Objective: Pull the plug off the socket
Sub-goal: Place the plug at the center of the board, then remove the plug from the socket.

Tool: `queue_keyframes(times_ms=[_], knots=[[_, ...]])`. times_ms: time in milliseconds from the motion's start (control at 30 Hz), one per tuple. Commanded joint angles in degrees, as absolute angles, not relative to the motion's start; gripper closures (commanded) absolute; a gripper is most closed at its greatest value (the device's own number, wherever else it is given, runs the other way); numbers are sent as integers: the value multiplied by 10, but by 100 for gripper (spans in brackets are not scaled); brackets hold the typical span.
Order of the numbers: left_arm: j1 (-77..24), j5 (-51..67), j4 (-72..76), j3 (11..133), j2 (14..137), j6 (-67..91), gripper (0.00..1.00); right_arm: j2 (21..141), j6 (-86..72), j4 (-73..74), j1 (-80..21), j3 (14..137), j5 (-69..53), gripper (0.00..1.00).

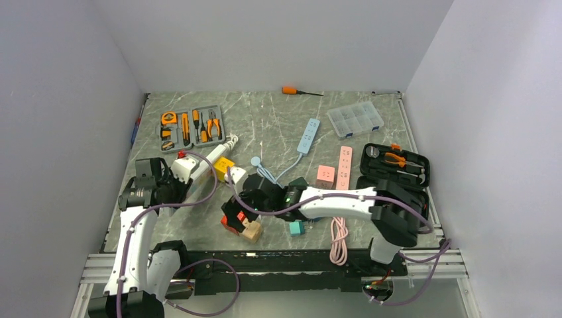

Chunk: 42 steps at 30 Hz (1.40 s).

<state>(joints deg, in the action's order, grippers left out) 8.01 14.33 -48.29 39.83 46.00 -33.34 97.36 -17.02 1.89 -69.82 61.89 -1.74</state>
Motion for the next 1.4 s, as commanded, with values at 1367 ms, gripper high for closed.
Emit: queue_keyframes(times_ms=[1367], knots=[[78,227,-494,446,403,-359,100,1269,-77,73,-535,963,-108,1]])
